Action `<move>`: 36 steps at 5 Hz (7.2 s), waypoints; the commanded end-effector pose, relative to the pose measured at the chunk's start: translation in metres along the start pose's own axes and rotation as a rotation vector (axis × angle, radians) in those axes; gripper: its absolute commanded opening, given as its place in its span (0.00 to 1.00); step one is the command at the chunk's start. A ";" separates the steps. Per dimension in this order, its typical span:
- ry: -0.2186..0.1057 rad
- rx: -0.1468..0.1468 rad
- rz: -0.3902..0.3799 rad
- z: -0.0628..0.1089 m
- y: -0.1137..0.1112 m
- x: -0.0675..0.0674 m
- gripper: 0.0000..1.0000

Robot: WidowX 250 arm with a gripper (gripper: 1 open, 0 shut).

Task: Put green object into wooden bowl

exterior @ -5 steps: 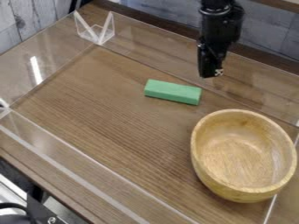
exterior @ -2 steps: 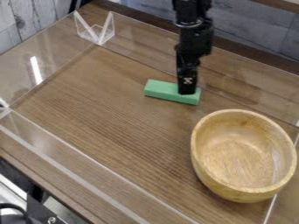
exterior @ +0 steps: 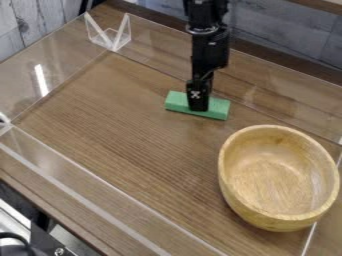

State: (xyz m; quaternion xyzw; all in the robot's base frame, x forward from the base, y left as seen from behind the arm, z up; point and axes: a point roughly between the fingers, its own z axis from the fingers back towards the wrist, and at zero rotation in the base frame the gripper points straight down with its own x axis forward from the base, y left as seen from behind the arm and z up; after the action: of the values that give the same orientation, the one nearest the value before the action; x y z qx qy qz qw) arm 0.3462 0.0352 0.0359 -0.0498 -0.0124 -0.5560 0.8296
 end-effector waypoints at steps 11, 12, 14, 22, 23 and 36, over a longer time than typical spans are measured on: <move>0.040 -0.034 0.122 0.003 -0.011 -0.013 0.00; 0.042 -0.038 0.139 -0.003 -0.006 -0.009 0.00; 0.047 -0.038 0.213 0.001 -0.006 -0.036 0.00; -0.009 0.150 0.434 0.062 -0.008 -0.024 0.00; -0.026 0.158 0.435 0.048 -0.001 -0.031 0.00; -0.103 0.178 0.344 0.053 0.011 -0.044 0.00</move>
State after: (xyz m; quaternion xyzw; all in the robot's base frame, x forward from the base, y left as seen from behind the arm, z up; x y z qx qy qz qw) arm 0.3361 0.0819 0.0712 -0.0212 -0.0787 -0.4015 0.9122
